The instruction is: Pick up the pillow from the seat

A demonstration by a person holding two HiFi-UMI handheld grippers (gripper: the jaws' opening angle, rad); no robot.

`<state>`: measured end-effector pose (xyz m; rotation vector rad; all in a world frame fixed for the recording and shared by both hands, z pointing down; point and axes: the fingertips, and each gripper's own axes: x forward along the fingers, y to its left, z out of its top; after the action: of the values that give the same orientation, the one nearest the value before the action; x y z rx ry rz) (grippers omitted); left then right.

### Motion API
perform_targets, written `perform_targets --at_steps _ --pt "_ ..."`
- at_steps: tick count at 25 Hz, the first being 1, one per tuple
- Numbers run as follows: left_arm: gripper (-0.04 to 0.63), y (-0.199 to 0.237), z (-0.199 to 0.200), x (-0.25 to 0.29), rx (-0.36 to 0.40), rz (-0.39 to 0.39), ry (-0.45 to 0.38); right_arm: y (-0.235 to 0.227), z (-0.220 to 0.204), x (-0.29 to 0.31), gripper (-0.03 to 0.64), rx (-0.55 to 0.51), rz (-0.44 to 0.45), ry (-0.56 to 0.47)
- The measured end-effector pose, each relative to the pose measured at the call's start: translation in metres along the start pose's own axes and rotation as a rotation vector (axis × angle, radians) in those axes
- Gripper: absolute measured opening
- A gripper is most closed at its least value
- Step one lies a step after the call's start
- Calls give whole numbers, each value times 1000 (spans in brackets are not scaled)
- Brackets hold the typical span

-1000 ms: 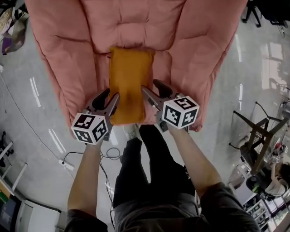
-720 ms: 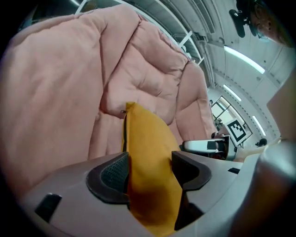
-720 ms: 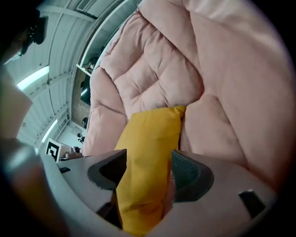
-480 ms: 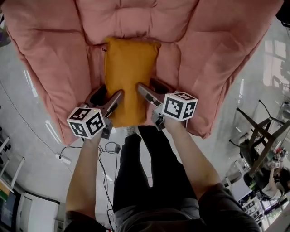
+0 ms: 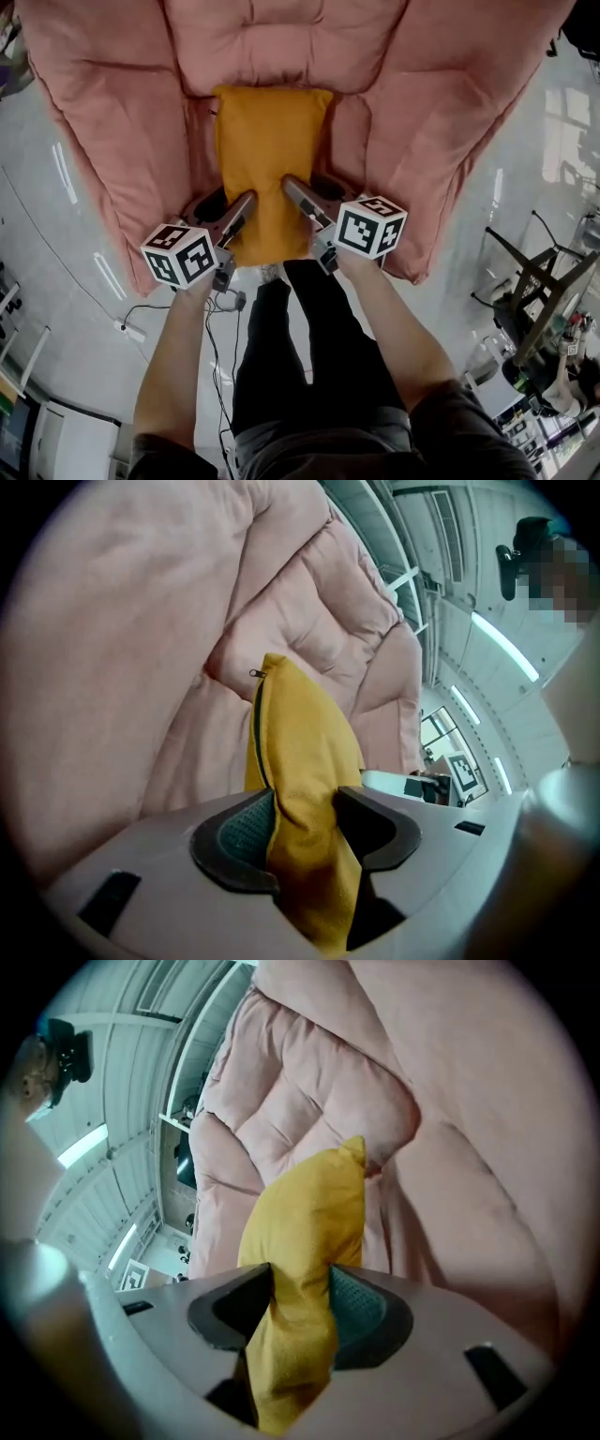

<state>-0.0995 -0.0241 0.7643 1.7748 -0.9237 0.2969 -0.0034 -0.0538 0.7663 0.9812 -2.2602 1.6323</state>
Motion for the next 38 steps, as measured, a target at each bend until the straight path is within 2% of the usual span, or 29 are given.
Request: perform_targets --at_steps 3,6,12,18,30,38 --pt "213 -17 16 -12 -2 -17 -54 23 23 -11 192 -79 -5 -34" --pt "209 -41 33 -31 28 -32 -88 53 42 -29 190 -141 -1 -57" --pt "206 -122 67 -74 138 -63 -138 117 80 -97 190 -219 23 -135" --pt "204 -189 128 -133 239 -78 -213 201 133 -141 189 -296 56 -226" --pt "202 -350 202 -246 424 -62 -423 354 214 -267 189 -502 170 -390" --pt "198 -426 239 -301 524 -64 -543 430 252 -326 187 -601 220 -501"
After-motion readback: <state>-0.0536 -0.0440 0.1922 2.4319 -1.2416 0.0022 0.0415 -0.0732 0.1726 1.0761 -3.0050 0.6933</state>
